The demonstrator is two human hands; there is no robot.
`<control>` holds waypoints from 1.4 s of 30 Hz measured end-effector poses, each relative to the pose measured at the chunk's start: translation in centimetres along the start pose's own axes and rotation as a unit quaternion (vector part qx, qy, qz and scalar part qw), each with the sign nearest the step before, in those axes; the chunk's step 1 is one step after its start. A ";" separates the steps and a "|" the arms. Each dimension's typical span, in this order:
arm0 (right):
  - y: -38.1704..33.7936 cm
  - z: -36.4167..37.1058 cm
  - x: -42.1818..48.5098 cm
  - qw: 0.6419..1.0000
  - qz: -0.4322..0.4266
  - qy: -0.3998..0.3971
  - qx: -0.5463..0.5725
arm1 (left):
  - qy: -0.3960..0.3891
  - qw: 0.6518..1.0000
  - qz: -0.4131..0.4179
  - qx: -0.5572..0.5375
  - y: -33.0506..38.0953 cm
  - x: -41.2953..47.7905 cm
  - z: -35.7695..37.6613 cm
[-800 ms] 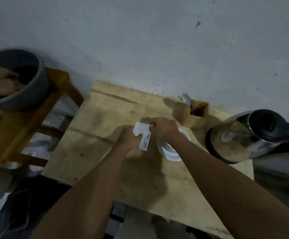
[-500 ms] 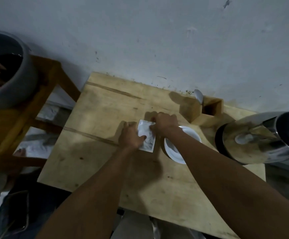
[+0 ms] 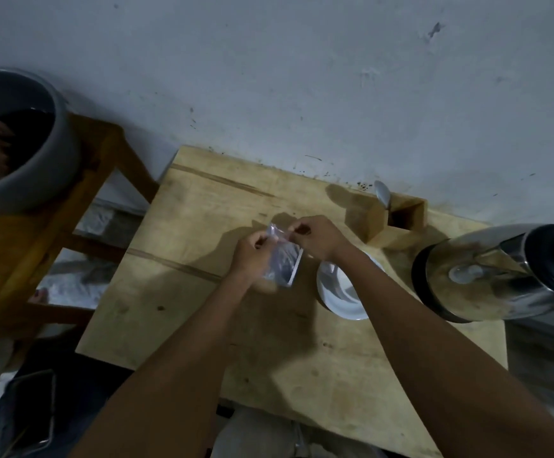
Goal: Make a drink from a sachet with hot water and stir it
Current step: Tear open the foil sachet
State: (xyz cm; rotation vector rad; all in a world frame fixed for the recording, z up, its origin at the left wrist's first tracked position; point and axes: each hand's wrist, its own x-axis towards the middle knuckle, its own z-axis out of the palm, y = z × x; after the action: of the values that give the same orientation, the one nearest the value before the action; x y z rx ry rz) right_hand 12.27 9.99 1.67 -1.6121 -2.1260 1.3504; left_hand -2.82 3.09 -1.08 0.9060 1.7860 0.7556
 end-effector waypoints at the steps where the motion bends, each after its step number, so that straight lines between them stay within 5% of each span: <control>1: -0.1 -0.4 -0.5 1.000 -0.003 0.005 0.020 | -0.011 1.000 0.007 -0.010 0.3 0.0 -0.3; 12: -0.9 -4.6 -6.1 0.990 -0.039 0.130 -0.044 | -0.101 0.989 0.110 -0.014 5.0 -3.2 -1.1; 19: -2.1 -5.8 -8.0 0.992 -0.091 0.090 -0.014 | -0.142 0.980 0.139 0.013 6.3 -4.2 -1.7; 33: -4.7 -7.2 -8.4 0.980 -0.114 0.053 -0.157 | -0.186 0.959 0.171 0.128 9.1 -4.8 -2.5; 42: -5.5 -8.0 -8.8 0.958 -0.183 0.032 -0.220 | -0.184 0.958 0.188 0.110 9.7 -5.9 -2.9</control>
State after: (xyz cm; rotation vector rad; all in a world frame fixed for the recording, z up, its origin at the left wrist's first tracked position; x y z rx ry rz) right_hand 16.76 7.01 13.61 -1.2605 -2.6458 0.7409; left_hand -1.57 2.97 10.58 1.4626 1.3988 0.5771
